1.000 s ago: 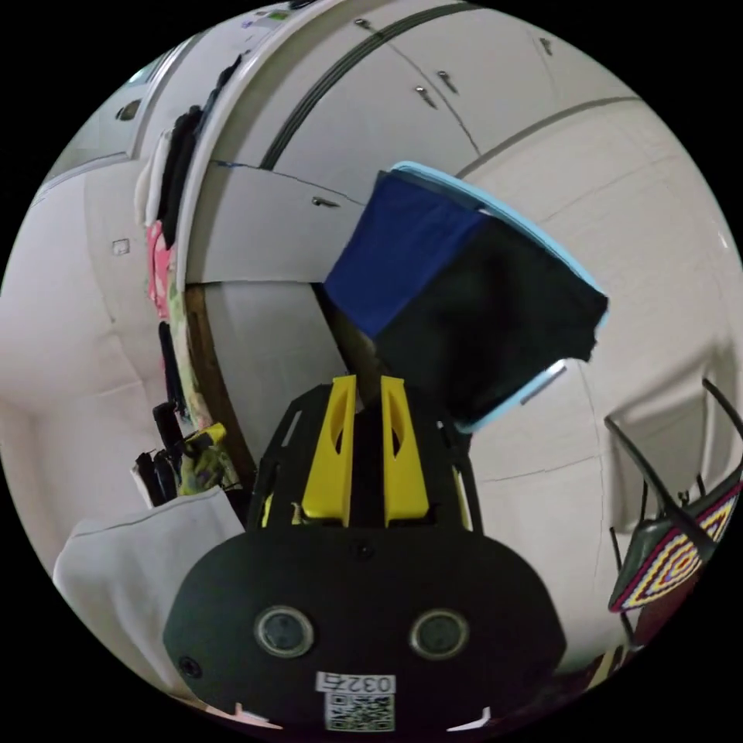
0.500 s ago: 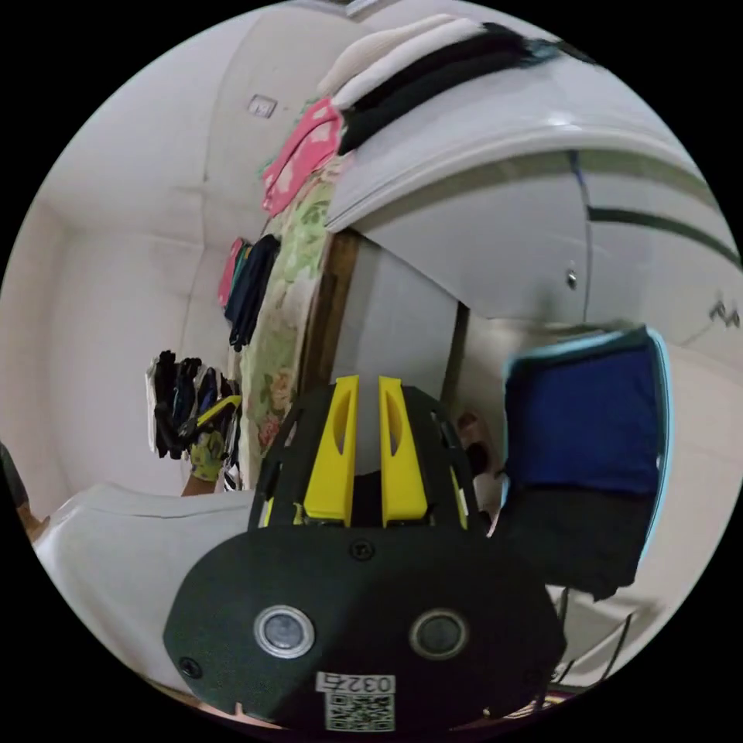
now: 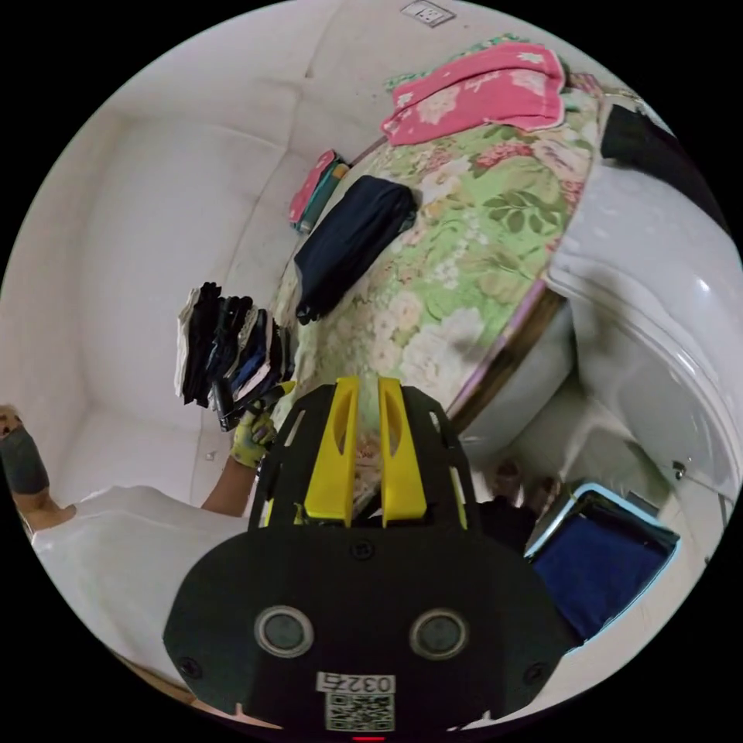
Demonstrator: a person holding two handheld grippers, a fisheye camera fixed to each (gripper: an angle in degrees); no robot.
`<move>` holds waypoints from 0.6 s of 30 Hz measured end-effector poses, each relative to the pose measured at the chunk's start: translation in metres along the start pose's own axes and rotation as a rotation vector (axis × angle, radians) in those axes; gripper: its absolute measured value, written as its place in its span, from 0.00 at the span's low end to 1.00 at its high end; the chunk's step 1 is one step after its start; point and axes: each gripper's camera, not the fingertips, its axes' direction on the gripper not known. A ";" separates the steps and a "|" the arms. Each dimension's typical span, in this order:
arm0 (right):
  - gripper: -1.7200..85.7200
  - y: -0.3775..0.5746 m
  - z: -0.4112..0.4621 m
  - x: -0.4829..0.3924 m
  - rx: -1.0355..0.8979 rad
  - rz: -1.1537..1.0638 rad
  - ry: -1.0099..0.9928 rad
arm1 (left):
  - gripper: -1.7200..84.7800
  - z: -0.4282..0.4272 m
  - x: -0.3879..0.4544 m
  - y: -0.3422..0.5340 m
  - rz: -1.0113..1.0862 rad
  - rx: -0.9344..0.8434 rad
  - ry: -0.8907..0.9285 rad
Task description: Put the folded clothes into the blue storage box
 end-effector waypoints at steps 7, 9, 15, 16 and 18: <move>0.08 -0.054 0.005 -0.047 -0.075 -0.070 -0.052 | 0.02 -0.077 -0.021 -0.004 -0.184 0.259 0.286; 0.08 -0.073 0.004 -0.056 -0.067 -0.090 -0.073 | 0.04 -0.091 -0.025 -0.009 -0.224 0.323 0.335; 0.12 -0.154 0.006 -0.075 -0.082 -0.129 -0.094 | 0.17 -0.119 -0.033 -0.052 -0.406 0.351 0.312; 0.12 -0.170 0.009 -0.077 -0.098 -0.132 -0.071 | 0.18 -0.122 -0.035 -0.065 -0.434 0.323 0.259; 0.13 -0.190 0.014 -0.081 -0.107 -0.134 -0.051 | 0.19 -0.125 -0.037 -0.083 -0.481 0.290 0.170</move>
